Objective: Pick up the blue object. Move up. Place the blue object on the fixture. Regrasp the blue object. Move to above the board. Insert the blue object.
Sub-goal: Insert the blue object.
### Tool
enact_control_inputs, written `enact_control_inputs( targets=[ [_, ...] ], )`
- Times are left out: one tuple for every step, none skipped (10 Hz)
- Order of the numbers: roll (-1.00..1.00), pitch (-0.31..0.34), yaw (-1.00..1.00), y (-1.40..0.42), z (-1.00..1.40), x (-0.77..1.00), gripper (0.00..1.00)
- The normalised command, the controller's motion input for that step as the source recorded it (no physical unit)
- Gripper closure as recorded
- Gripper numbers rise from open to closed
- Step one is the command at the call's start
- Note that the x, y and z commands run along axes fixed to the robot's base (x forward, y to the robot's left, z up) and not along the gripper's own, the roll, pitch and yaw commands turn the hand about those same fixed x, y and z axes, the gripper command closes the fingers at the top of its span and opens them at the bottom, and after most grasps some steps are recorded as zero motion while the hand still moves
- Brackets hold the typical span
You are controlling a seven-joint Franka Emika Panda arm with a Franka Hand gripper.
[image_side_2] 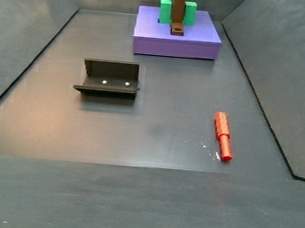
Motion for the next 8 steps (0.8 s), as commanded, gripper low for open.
enact_control_inputs(
  targets=[
    [0.06,0.000,-0.06,0.00,-0.12,-0.04,1.00],
    [0.07,0.000,-0.04,0.00,-0.15,-0.07,1.00],
    [0.00,0.000,0.00,0.00,-0.16,-0.09,1.00],
    [0.00,-0.013,0.00,-0.01,-0.19,-0.07,1.00],
    [0.00,-0.007,0.00,-0.02,-0.19,-0.05,1.00],
    [0.00,-0.006,0.00,-0.04,-0.19,-0.03,1.00],
    [0.00,0.000,0.00,-0.09,-0.15,0.00,1.00],
    [-0.03,0.000,0.00,-0.12,-0.07,0.02,1.00]
  ],
)
